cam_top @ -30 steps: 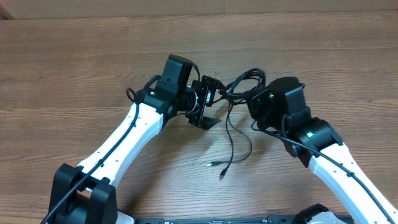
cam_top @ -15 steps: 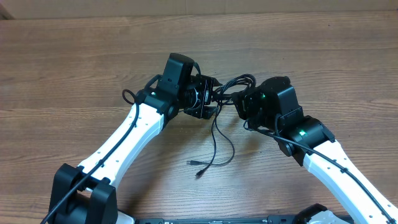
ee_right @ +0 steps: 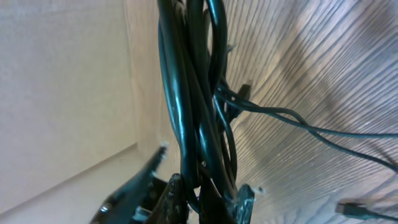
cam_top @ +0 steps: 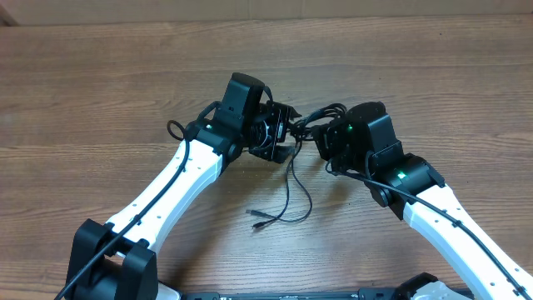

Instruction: Untangle cables

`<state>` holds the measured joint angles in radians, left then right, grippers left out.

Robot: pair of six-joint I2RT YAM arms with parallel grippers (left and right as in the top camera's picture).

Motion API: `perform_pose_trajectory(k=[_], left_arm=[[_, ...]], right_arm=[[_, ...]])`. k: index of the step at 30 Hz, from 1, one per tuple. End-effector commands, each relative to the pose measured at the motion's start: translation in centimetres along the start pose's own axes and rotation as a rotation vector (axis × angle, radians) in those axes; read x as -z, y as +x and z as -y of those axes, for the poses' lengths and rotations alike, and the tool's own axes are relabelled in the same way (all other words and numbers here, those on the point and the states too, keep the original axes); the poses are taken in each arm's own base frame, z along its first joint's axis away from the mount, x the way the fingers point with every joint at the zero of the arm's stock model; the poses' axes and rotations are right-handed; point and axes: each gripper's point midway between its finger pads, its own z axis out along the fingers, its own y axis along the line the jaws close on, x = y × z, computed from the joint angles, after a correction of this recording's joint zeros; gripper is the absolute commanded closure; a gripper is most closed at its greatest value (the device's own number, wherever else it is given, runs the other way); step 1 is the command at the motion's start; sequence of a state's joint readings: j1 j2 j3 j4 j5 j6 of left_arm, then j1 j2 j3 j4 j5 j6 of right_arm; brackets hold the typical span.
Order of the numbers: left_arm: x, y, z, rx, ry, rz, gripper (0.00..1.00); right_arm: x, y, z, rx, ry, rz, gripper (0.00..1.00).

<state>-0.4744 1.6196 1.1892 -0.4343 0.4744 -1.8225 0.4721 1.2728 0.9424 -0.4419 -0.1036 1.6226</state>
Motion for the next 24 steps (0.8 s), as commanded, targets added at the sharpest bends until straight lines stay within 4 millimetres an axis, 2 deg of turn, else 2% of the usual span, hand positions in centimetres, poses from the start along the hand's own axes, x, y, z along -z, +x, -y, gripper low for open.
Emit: perform_pose_trajectory(k=[1,2,4,10,14,15,17,20,21,24], left_arm=[[1.1,0.4,1.0,-0.037,0.030,0.008,0.45],[1.1,0.4,1.0,-0.037,0.030,0.006,0.49],[1.1,0.6,1.0,-0.039,0.029,0.002,0.51],[0.7,1.5,0.6,-0.055,0.019,-0.014,0.42],[0.7,1.5,0.8,-0.059,0.026,-0.010,0.42],[0.7,1.5,0.9,-0.060,0.028,-0.011,0.47],[0.7,1.5,0.9,-0.061,0.030,-0.010,0.64],[0.8,0.7,1.0,-0.076,0.035,0.028,0.92],[0.8,0.1,1.0,-0.093,0.036,0.053,0.96],[1.1,-1.3,1.4,-0.216,0.044,0.117,0.96]], right_arm=[[0.3,-0.2,-1.1,0.010,-0.030,0.027,0.96],[0.3,-0.2,-1.1,0.010,-0.030,0.027,0.96],[0.3,-0.1,-1.1,0.010,-0.033,0.023,0.96],[0.4,1.3,-1.8,0.016,-0.057,-0.061,0.96],[0.5,2.4,-2.0,0.017,-0.064,-0.123,0.96],[0.5,2.7,-2.0,0.018,-0.064,-0.137,0.96],[0.5,2.9,-2.0,0.019,-0.062,-0.151,0.96],[0.5,2.8,-1.6,0.024,-0.046,-0.148,0.96],[0.5,2.8,-1.4,0.036,-0.038,-0.148,0.96],[0.5,2.8,-0.9,0.174,-0.030,-0.144,0.96]])
